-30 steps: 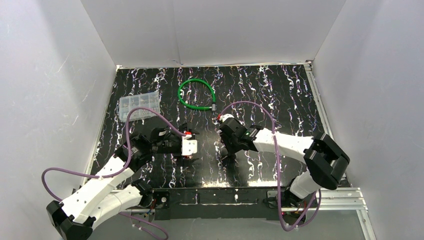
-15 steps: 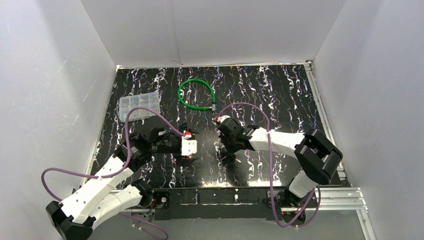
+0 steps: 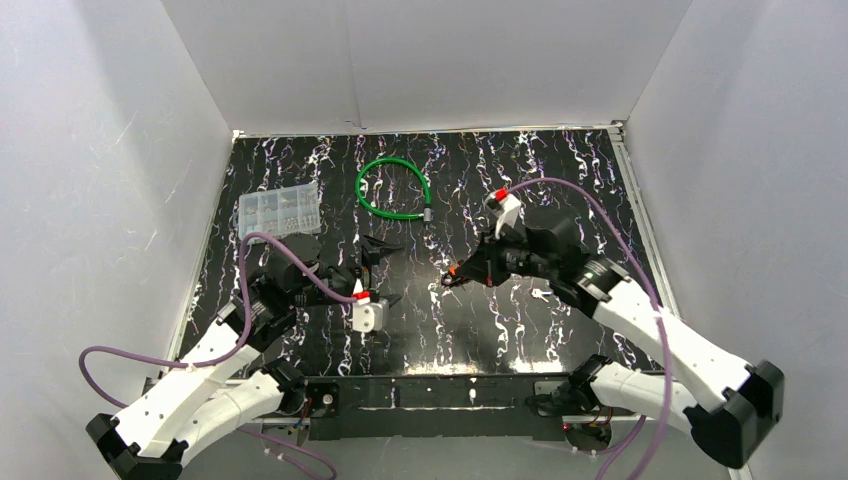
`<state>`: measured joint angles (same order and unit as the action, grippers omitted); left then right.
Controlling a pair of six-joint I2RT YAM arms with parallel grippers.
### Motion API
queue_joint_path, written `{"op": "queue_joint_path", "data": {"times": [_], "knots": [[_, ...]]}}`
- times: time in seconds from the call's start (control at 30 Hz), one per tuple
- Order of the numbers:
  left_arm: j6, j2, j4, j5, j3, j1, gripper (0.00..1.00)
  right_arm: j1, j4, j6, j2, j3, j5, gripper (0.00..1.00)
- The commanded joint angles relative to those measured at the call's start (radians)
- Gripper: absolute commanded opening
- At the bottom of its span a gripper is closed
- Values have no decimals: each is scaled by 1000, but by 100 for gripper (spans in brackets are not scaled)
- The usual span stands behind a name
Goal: Unlock with the key
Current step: Pick up the key from the center of the board.
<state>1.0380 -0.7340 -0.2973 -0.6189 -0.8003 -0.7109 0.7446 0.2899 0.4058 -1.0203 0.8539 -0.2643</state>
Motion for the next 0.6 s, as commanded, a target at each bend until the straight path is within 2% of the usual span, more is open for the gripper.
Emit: {"op": "queue_joint_path", "data": {"times": [0.0, 0.13, 0.23, 0.57], "knots": [[244, 28, 79, -73, -44, -26, 93, -14, 6, 75, 77, 84, -276, 1], [469, 50, 120, -66, -16, -70, 81, -15, -30, 146, 115, 131, -378, 1], [613, 61, 220, -45, 34, -96, 76, -17, -67, 195, 117, 144, -438, 1], [779, 51, 282, -48, 84, -159, 73, -16, -192, 300, 93, 145, -503, 1]]}}
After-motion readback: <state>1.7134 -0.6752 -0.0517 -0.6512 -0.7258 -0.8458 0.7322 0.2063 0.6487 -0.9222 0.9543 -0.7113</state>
